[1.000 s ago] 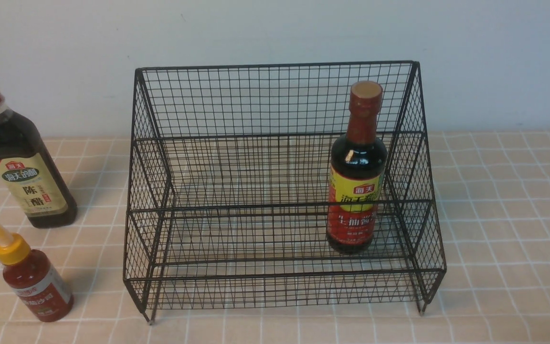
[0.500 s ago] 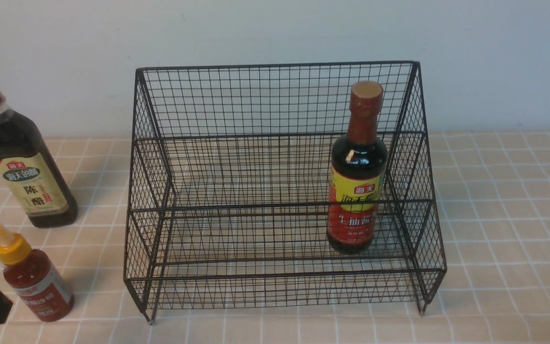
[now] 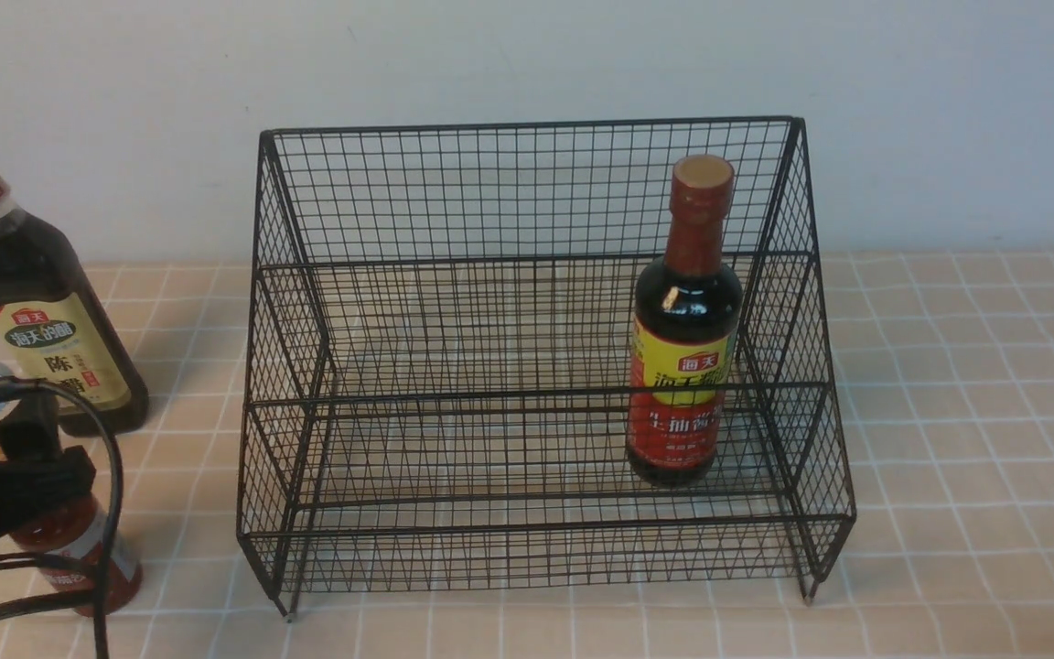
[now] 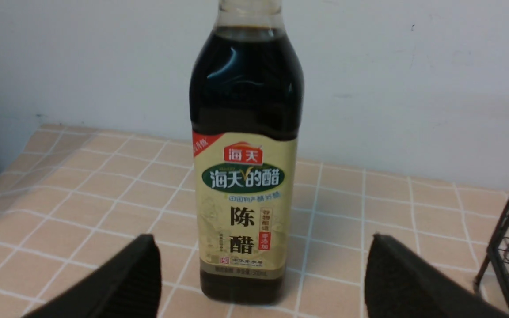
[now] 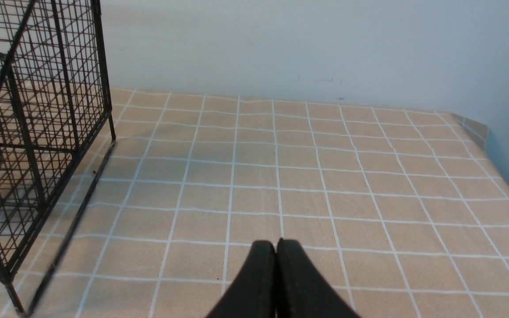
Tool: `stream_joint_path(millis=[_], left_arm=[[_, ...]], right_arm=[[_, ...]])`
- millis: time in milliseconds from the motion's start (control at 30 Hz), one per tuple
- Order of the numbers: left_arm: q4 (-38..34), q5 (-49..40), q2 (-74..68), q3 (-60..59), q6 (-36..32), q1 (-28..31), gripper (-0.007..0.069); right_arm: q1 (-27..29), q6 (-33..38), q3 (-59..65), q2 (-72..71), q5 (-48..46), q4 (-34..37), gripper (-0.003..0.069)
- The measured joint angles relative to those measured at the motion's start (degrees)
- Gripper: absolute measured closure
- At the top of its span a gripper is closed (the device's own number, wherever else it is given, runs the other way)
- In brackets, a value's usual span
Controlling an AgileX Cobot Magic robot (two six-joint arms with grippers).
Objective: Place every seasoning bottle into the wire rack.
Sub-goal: Use the left arm to grab the condiment bottle closest to it, then use the left arm to put the condiment bottle back on the shelf
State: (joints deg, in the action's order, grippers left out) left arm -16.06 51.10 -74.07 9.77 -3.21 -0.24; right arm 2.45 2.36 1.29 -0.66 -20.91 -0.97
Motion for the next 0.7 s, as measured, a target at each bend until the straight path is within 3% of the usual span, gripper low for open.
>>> stream_joint_path(millis=[133, 200, 300, 367, 633, 700], left_arm=[[-0.03, 4.33, -7.82, 0.69, 1.19, 0.0, 0.0071], [-0.03, 5.08, -9.59, 0.69, 1.68, 0.0, 0.0125], [0.53, 5.55, -10.4, 0.69, 2.1, 0.0, 0.0309], [1.78, 5.74, -9.73, 0.69, 2.08, 0.0, 0.0384], [9.57, -2.42, 0.79, 0.69, 2.14, 0.0, 0.0377], [9.86, -8.54, 8.19, 0.63, 0.62, 0.0, 0.0377]], right_arm=[[0.0, 0.0, 0.0, 0.0, 0.0, 0.0, 0.0673], [0.0, 0.0, 0.0, 0.0, 0.0, 0.0, 0.0673], [0.0, 0.0, 0.0, 0.0, 0.0, 0.0, 0.0673], [0.0, 0.0, 0.0, 0.0, 0.0, 0.0, 0.0673], [0.0, 0.0, 0.0, 0.0, -0.01, 0.0, 0.0673], [0.0, 0.0, 0.0, 0.0, -0.01, 0.0, 0.0673]])
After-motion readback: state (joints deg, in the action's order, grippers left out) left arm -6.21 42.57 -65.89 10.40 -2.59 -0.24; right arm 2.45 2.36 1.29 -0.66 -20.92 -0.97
